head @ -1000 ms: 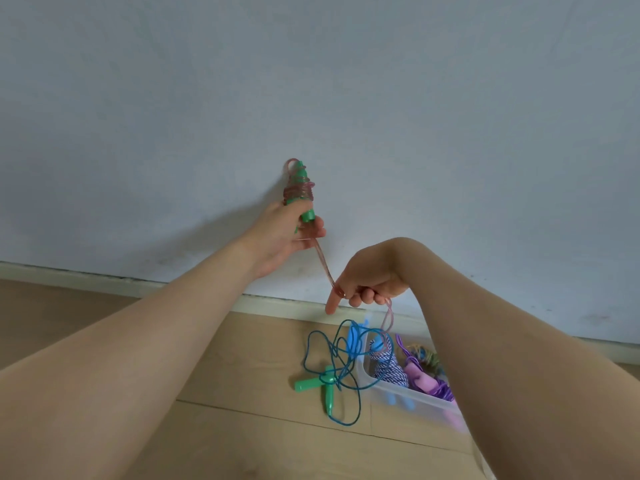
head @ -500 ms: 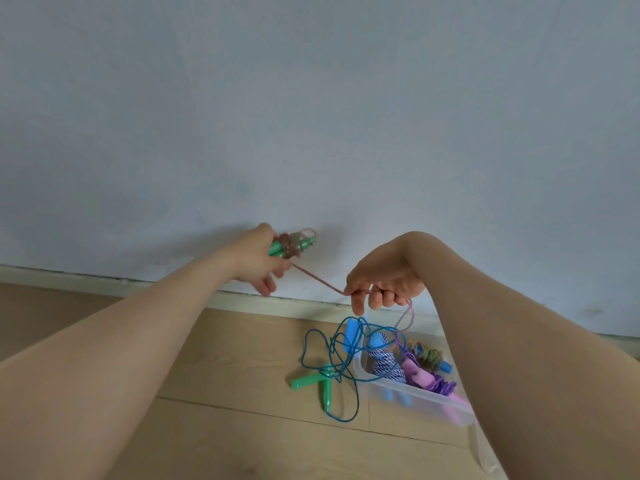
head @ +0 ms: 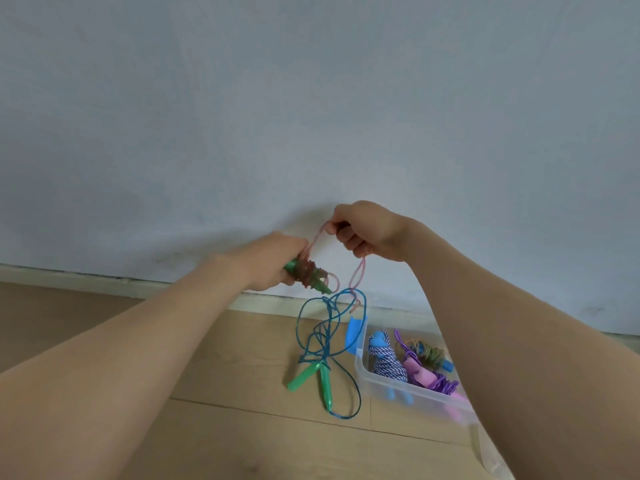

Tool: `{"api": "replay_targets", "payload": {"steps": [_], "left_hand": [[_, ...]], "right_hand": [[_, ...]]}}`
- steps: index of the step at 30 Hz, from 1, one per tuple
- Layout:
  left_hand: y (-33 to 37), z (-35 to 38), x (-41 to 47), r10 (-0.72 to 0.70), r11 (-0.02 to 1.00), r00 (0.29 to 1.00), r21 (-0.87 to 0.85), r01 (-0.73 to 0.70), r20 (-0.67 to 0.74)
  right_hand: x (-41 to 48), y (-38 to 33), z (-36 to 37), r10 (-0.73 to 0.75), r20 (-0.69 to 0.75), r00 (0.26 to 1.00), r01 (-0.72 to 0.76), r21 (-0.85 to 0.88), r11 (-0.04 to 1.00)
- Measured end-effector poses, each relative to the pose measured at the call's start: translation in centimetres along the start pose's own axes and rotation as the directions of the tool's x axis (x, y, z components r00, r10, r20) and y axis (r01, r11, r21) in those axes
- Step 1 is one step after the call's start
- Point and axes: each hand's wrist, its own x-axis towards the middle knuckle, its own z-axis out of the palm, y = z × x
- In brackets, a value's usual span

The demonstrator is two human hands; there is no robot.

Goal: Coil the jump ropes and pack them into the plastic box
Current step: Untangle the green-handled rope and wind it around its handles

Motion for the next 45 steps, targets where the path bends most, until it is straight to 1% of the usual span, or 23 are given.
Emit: {"api": "replay_targets", "payload": {"steps": [2,4,7,9,11,13,15,16,18,19,21,22,24,25,27,29,31,33,36,38,39,41,45], "left_hand": [[0.5,-0.6,0.1,0.09,0.992,0.993,-0.082,-0.096,-0.078],[1.8,-1.2,0.3,0.13,0.969,0.977,-0.187,-0.161,-0.171],[2.9,-2.1,0.6,0.045,0.937,0.938,-0.31,-0.158,-0.342],[2.5,-2.3,0.6,-0.027,0.945,0.918,-0.311,-0.106,-0.396],[1.7,-1.8,0.7,-0.064,0.964,0.922,-0.262,-0.041,-0.382],[1.1,-1.1,0.8,-0.11,0.982,0.946,-0.18,0.056,-0.305],[0.8,-0.5,0.7,-0.18,0.984,0.963,-0.035,0.177,-0.2],[0.8,-0.3,0.6,-0.211,0.974,0.966,0.05,0.22,-0.146],[0.8,0.0,0.1,-0.22,0.95,0.973,0.214,0.228,-0.064],[0.9,0.0,-0.1,-0.187,0.945,0.982,0.27,0.187,-0.026],[0.8,0.1,-0.1,-0.061,0.951,0.998,0.304,0.051,0.021],[0.8,0.0,-0.1,0.018,0.955,1.0,0.297,-0.019,0.007],[0.9,-0.4,0.2,0.173,0.956,0.979,0.26,-0.14,-0.111],[1.1,-0.7,0.3,0.226,0.959,0.955,0.217,-0.183,-0.194],[1.6,-0.9,0.2,0.248,0.968,0.915,0.105,-0.226,-0.318],[1.8,-1.0,0.0,0.187,0.979,0.905,0.001,-0.202,-0.382],[1.6,-0.7,-0.1,0.097,0.991,0.903,-0.042,-0.126,-0.418],[1.8,-0.5,0.0,0.026,0.985,0.907,-0.143,-0.095,-0.421],[2.7,-0.6,0.5,-0.088,0.912,0.928,-0.404,-0.07,-0.361],[3.1,-0.8,0.7,-0.169,0.847,0.933,-0.53,-0.027,-0.317],[3.3,-0.8,0.8,-0.211,0.831,0.927,-0.557,0.004,-0.309],[3.4,-0.9,0.8,-0.284,0.838,0.904,-0.541,0.072,-0.319],[3.5,-0.6,0.7,-0.322,0.872,0.887,-0.469,0.142,-0.331]], "right_hand": [[0.1,1.5,-0.5,-0.019,-0.082,0.996,0.007,-0.137,0.991],[0.1,2.9,-0.5,-0.022,-0.071,0.997,0.008,-0.194,0.981],[-0.5,4.2,-1.1,-0.001,-0.048,0.999,-0.006,-0.146,0.989],[-0.8,4.2,-1.2,0.07,0.071,0.995,-0.067,-0.045,0.997],[-1.0,3.5,-0.7,0.148,0.226,0.963,-0.141,-0.051,0.989],[-1.1,2.4,0.5,0.196,0.346,0.918,-0.167,-0.112,0.98],[-1.3,1.0,1.6,0.216,0.402,0.89,-0.167,-0.154,0.974],[-1.3,0.4,2.0,0.207,0.398,0.894,-0.163,-0.142,0.976],[-1.3,-0.3,2.2,0.133,0.316,0.939,-0.134,-0.019,0.991],[-1.2,-0.3,1.9,0.086,0.242,0.966,-0.103,0.06,0.993],[-1.2,-0.2,1.1,0.012,0.096,0.995,-0.03,0.189,0.981],[-1.1,0.1,0.7,-0.014,0.045,0.999,0.002,0.243,0.97],[-1.1,0.9,0.0,-0.03,-0.027,0.999,0.036,0.277,0.96],[-1.0,1.4,-0.3,-0.021,-0.065,0.998,0.035,0.234,0.971],[-0.9,2.7,-0.9,0.0,-0.129,0.992,0.009,0.075,0.997],[-1.0,3.8,-1.6,0.02,-0.095,0.995,-0.024,-0.031,0.999],[-1.3,4.4,-2.0,0.033,0.011,0.999,-0.033,-0.017,0.999],[-1.3,4.4,-2.0,0.018,0.049,0.999,-0.017,-0.017,1.0],[-1.0,3.9,-1.3,-0.009,0.033,0.999,0.01,-0.015,1.0],[-1.0,3.6,-1.0,-0.008,0.029,1.0,0.008,-0.018,1.0],[-1.0,3.6,-0.9,-0.006,0.039,0.999,0.007,-0.023,1.0],[-1.1,3.5,-1.0,0.009,0.066,0.998,-0.008,-0.025,1.0],[-1.0,3.2,-0.8,0.042,0.163,0.986,-0.054,0.072,0.996]]}}
